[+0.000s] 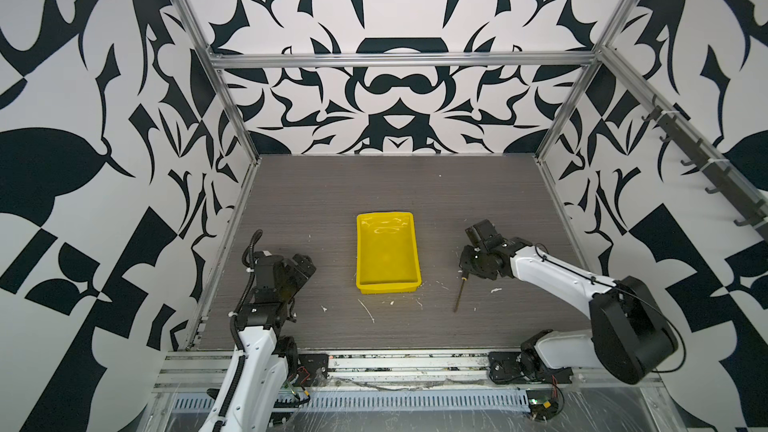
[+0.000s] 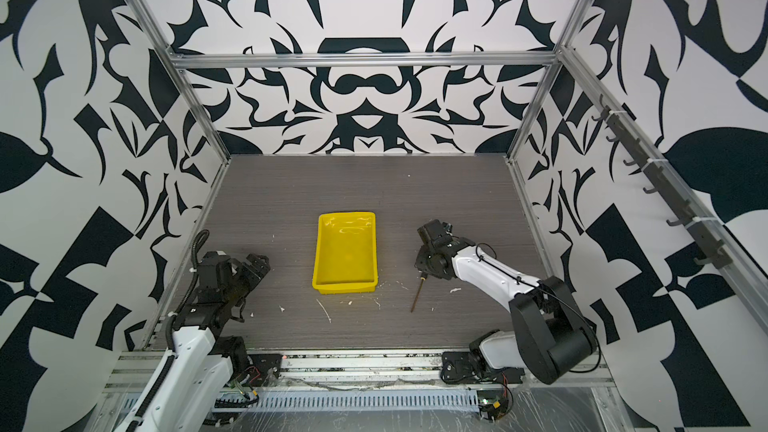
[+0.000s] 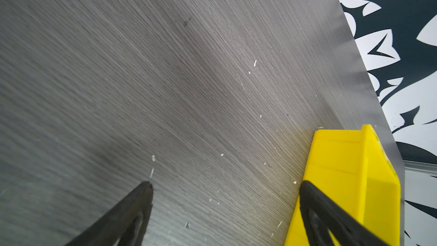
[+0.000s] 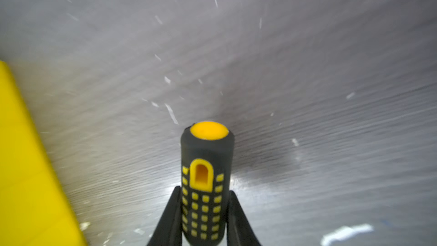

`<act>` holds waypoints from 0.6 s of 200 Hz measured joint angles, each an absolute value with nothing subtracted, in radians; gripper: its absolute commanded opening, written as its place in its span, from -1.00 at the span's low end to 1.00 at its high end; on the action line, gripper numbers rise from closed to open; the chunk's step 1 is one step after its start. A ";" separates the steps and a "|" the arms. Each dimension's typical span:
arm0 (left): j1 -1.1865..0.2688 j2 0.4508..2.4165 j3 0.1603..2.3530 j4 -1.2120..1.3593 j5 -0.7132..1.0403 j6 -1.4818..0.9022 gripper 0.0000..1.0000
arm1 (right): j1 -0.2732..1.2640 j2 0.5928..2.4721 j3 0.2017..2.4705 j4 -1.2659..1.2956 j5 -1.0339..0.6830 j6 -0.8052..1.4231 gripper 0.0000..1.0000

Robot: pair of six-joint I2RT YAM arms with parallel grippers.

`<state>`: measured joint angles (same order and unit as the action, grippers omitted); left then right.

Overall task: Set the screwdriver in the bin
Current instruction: 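Lift the screwdriver and carry it over the yellow tray with the right gripper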

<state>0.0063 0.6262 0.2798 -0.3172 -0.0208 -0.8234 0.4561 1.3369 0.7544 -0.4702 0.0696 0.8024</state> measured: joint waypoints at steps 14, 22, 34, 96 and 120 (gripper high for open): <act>0.006 0.630 0.280 -0.316 -0.021 -0.823 0.99 | 0.463 1.323 0.826 -0.508 0.089 0.785 -0.99; 0.006 0.632 0.280 -0.316 -0.021 -0.823 0.98 | 0.472 1.323 0.875 -0.527 0.099 0.777 -0.99; 0.006 0.634 0.280 -0.315 -0.021 -0.823 0.98 | 0.495 1.330 0.952 -0.544 0.111 0.764 -0.99; 0.006 0.635 0.280 -0.312 -0.017 -0.823 0.98 | 0.707 1.597 1.404 -0.587 0.151 0.733 -0.99; 0.006 0.634 0.280 -0.311 -0.014 -0.823 0.98 | 0.775 1.764 1.540 -0.591 0.149 0.734 -0.99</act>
<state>0.0063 0.6338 0.2798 -0.3107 -0.0139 -0.8234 0.7746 1.7638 1.5402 -0.5915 0.1486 0.7338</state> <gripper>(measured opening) 0.992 0.248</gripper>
